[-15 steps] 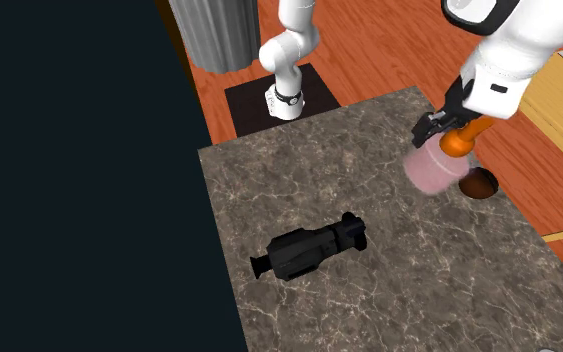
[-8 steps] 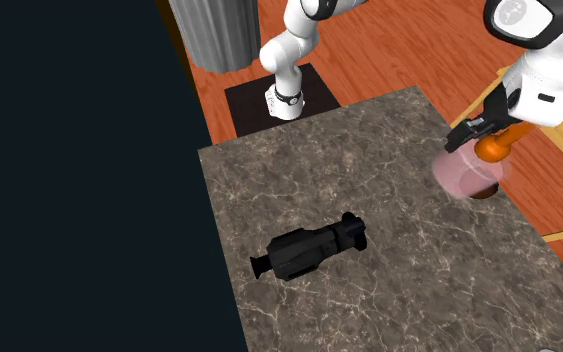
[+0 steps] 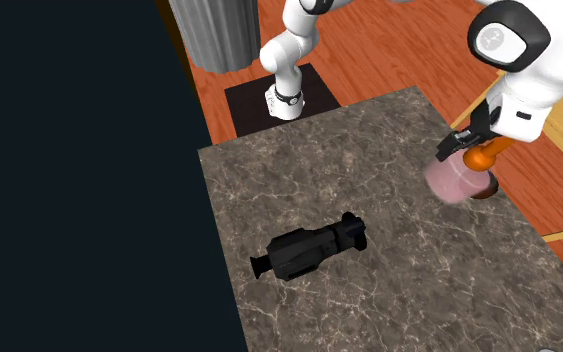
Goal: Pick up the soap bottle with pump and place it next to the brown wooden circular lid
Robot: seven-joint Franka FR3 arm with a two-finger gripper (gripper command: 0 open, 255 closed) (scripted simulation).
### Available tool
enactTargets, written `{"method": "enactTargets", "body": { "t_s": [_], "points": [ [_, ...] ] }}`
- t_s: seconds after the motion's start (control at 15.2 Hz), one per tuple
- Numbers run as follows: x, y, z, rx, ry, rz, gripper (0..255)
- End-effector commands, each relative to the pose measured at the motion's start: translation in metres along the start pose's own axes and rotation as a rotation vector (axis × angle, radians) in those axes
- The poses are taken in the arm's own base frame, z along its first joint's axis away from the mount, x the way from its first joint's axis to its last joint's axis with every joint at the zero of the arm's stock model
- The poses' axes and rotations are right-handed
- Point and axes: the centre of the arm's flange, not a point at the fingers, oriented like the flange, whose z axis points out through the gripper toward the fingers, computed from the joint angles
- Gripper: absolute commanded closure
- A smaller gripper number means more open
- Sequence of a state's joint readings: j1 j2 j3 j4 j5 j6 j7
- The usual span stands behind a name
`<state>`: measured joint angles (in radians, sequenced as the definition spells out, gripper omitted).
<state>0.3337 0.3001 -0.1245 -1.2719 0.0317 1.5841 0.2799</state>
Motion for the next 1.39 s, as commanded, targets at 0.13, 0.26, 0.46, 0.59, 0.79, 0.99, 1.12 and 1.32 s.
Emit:
{"method": "enactTargets", "body": {
  "t_s": [0.13, 0.26, 0.46, 0.59, 0.79, 0.99, 1.12, 1.32],
  "points": [
    [0.000, -0.001, 0.021, 0.000, 0.001, 0.000, 255],
    [0.000, -0.001, 0.032, 0.000, 0.001, 0.000, 255],
    [0.000, -0.001, 0.048, 0.000, 0.001, 0.000, 255],
    [0.000, -0.001, 0.058, 0.000, 0.001, 0.000, 255],
    [-0.001, -0.001, 0.074, 0.000, 0.001, 0.000, 255],
    [-0.001, -0.001, 0.090, 0.000, 0.001, 0.000, 255],
    [-0.001, -0.001, 0.101, 0.000, 0.001, 0.000, 255],
    [-0.001, -0.001, 0.114, 0.000, 0.001, 0.000, 255]
  ]
}}
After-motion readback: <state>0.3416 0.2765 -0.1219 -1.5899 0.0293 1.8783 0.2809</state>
